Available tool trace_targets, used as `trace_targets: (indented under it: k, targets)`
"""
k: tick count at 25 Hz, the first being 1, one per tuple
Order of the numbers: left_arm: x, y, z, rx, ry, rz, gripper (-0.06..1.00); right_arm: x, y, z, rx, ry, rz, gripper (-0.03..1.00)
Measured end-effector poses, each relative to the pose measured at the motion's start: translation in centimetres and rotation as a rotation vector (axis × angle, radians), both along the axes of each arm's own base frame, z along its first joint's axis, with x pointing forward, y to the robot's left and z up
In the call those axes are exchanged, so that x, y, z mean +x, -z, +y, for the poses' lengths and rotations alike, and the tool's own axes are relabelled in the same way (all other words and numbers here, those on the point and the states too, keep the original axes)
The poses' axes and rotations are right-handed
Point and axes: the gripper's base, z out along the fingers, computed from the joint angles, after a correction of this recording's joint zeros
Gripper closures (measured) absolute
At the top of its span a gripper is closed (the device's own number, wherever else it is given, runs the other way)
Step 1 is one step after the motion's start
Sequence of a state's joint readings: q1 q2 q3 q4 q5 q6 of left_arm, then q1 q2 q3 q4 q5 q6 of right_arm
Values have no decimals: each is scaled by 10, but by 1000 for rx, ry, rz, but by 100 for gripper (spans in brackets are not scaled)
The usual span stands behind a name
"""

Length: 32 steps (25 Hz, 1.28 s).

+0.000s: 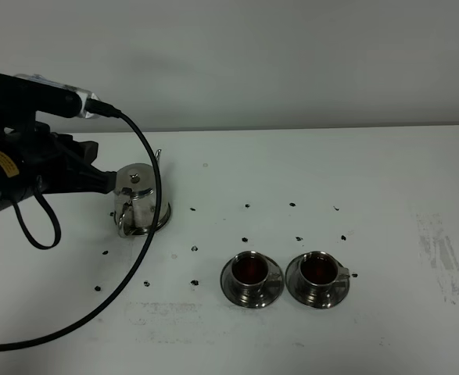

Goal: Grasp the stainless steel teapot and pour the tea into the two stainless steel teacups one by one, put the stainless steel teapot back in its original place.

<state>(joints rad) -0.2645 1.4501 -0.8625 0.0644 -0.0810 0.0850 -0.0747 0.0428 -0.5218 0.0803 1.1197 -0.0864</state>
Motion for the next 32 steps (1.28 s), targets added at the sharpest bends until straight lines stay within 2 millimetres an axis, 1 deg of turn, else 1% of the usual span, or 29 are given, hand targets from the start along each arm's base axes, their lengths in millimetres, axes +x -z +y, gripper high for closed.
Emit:
trace_targets:
  k: [3,12,15,16,19,21,23,27,30,32]
  targets:
    - [-3,-6,1,-5,0,-20,63,0,0,0,0,0,0,74]
    - [-6,-3,2,7,-5,30,63,0,0,0,0,0,0,74]
    - [-13,-10,8,10,-20,43,63,0,0,0,1,0,0,74]
    - [-18,-17,12,9,-32,40,63,0,0,0,2,-1,0,74]
    - [-39,-37,24,11,-61,58,63,0,0,0,2,-1,0,74]
    - [-61,-50,30,-2,-83,102,63,0,0,0,3,-2,0,74]
    - [-82,-57,39,-17,-120,171,63,0,0,0,4,-3,0,74]
    - [-134,-56,61,-37,-215,303,63,0,0,1,7,-4,0,74]
    - [-171,-47,74,-47,-282,331,63,0,0,1,9,-6,-1,74]
    - [-195,-38,79,-68,-335,364,63,0,0,1,10,-6,-1,74]
